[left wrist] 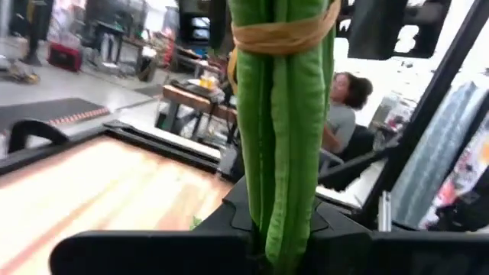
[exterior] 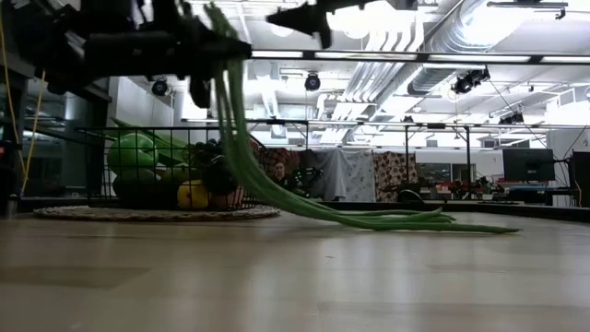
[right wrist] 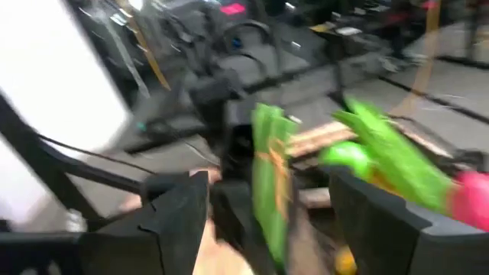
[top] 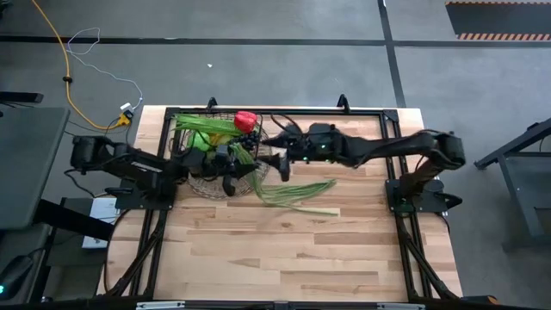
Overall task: Build produce basket
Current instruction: Put the green beans into the wire basket
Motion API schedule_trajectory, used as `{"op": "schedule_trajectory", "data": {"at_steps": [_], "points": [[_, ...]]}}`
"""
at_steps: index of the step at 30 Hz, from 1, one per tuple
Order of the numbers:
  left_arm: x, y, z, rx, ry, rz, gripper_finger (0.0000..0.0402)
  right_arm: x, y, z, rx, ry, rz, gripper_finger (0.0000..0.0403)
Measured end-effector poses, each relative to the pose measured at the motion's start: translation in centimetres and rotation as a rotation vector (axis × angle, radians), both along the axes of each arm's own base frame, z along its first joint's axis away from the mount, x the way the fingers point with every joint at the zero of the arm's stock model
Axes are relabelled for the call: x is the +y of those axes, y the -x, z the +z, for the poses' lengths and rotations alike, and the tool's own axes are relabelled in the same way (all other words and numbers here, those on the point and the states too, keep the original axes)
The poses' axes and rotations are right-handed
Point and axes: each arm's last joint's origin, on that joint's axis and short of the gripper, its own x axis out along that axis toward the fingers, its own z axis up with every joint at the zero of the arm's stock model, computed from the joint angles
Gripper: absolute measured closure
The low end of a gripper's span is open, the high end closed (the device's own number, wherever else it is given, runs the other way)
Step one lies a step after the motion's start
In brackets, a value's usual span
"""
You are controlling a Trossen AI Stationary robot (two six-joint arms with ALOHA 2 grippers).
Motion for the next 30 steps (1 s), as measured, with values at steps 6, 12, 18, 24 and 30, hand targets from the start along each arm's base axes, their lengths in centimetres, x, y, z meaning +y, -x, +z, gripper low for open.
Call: {"op": "schedule_trajectory", "data": {"at_steps": [6, 12, 18, 24, 30], "points": [[0.3, 3.9, 0.6, -0.089, 0.008, 0.072, 0.0392, 0.6, 3.1, -0.4, 0.307, 0.032, -0.009, 0.0139], [0.1, 5.0, 0.6, -0.105, 0.009, 0.092, 0.0393, 1.6, 3.9, -4.2, 0.65, -0.061, -0.013, 0.0139], [0.1, 4.6, 0.0, -0.065, 0.02, 0.103, 0.0393, 2.5, 1.3, -8.8, 0.77, 0.017, 0.047, 0.0139], [0.2, 4.5, -0.2, -0.057, 0.018, 0.138, 0.0393, 2.6, -1.0, -14.4, 0.876, 0.145, 0.127, 0.0139], [0.0, 4.5, -0.4, -0.034, 0.024, 0.137, 0.039, 2.5, -2.2, -17.6, 0.9, 0.25, 0.193, 0.0139]]}}
